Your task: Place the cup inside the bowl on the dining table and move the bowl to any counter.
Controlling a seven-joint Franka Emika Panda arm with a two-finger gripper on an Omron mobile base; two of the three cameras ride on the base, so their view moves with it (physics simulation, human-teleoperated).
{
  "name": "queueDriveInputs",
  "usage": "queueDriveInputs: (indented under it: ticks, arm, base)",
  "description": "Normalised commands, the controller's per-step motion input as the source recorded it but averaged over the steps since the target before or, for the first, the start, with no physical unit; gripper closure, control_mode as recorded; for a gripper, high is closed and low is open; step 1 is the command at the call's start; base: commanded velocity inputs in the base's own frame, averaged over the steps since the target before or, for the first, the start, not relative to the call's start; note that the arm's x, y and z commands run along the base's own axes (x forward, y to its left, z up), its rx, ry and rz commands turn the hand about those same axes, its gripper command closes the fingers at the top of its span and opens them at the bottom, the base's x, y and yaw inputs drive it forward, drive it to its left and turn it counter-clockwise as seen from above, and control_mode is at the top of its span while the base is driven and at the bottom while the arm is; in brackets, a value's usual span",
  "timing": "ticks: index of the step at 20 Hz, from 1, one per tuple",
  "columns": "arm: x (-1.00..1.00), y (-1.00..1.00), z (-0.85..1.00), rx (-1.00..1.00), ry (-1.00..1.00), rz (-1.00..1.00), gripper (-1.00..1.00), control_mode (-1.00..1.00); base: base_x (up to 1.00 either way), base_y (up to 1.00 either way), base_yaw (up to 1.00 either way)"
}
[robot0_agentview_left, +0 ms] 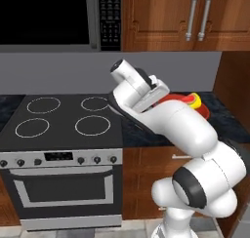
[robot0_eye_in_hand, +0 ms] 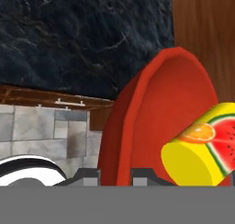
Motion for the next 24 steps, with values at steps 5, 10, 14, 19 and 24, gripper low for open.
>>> queueDriveInputs:
  ticks: [5, 10, 14, 19, 24]
  arm:
    - [0.0, 0.0, 0.0, 0.0, 0.0, 0.0, 1.0, 1.0]
    - [0.0, 0.0, 0.0, 0.0, 0.0, 0.0, 1.0, 1.0]
    - [0.0, 0.0, 0.0, 0.0, 0.0, 0.0, 1.0, 1.0]
    - [0.0, 0.0, 0.0, 0.0, 0.0, 0.0, 1.0, 1.0]
    - [0.0, 0.0, 0.0, 0.0, 0.0, 0.0, 1.0, 1.0]
  base:
    - [0.67, -0.13, 0.0]
    - [0.35, -0.1, 0.0]
    - [0.0, 0.0, 0.0]
    - [0.0, 0.0, 0.0]
    - [0.0, 0.0, 0.0]
